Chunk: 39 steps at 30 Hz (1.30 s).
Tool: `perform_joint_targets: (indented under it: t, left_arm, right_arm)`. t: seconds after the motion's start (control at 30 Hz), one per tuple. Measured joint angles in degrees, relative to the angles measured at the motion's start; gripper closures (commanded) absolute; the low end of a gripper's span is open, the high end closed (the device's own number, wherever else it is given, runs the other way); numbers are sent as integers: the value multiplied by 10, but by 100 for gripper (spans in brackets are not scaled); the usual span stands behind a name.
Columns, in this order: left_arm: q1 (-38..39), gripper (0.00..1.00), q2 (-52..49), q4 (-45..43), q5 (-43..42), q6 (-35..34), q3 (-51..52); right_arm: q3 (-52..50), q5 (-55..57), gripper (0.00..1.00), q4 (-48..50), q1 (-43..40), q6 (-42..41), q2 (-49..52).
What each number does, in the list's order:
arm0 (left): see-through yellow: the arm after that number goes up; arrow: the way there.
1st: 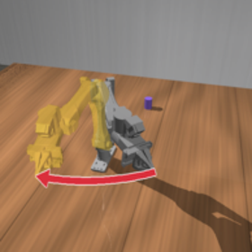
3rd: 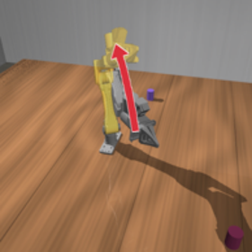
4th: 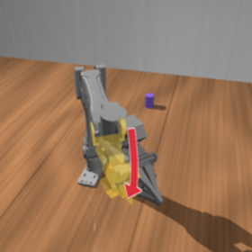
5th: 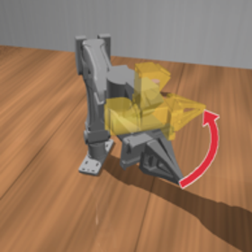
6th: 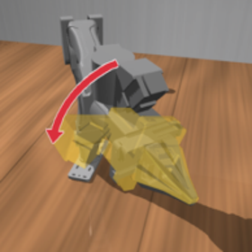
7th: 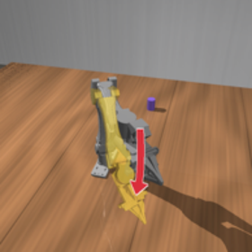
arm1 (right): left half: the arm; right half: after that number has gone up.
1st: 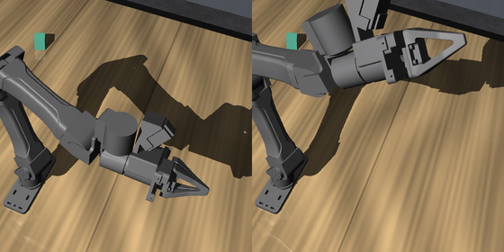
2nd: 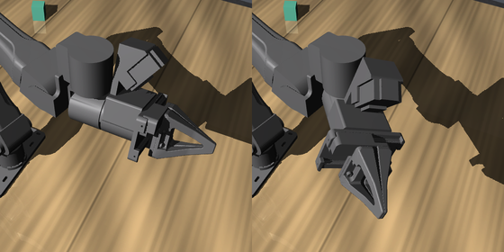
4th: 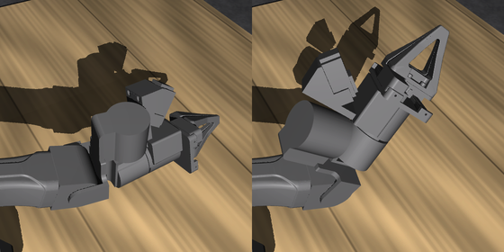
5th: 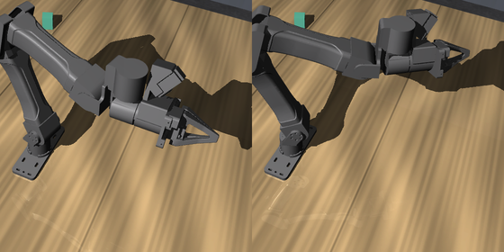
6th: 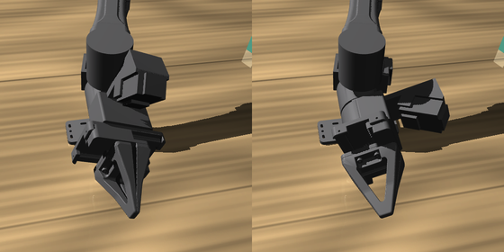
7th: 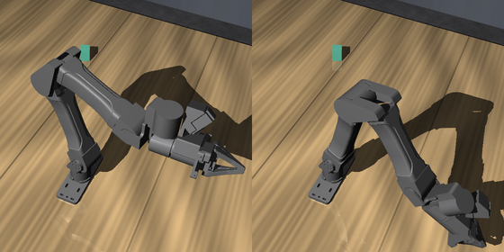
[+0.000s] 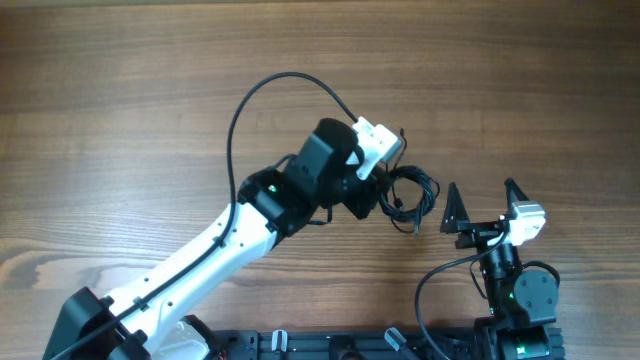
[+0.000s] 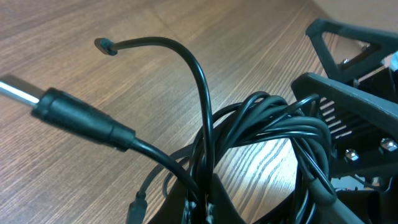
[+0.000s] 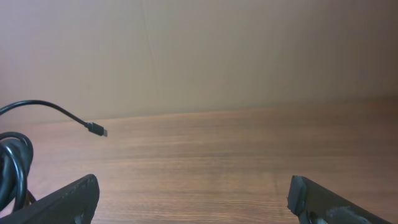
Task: Untangle cables
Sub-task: 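Lift the cable bundle with the left gripper toward the right side, then move the right gripper toward the held bundle and open it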
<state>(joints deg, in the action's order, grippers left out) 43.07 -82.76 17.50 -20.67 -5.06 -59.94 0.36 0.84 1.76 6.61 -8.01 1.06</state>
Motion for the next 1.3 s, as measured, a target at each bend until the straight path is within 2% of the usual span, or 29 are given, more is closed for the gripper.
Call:
perform_joint_targets:
  t: [0.13,0.27,0.43,0.57,0.73,0.9,1.07,1.3]
  left_arm:
    - [-56,96,10,0,-67,14,0]
    - [-120,96,13,-1,-195,48,0]
    - [-131,96,14,-2,-290,89,0]
    - [-131,96,14,-6,-329,103,0]
    - [-131,96,14,-7,-360,115,0]
    - [-132,96,14,-38,-380,117,1]
    - [-134,96,14,-75,-438,119,1]
    - [-133,96,14,-76,-463,119,1]
  right_arm:
    - [13,-41,0,-10,0,-45,0]
    - [83,-139,0,-71,0,-65,0]
    - [188,-237,0,-127,0,-70,17]
    - [238,-260,0,-146,0,-70,97]
    - [242,-259,0,-133,0,-70,188]
    - [244,-244,0,-134,0,-70,202]
    - [247,-241,0,-146,0,-45,205]
    - [248,-108,0,-162,5,-30,205]
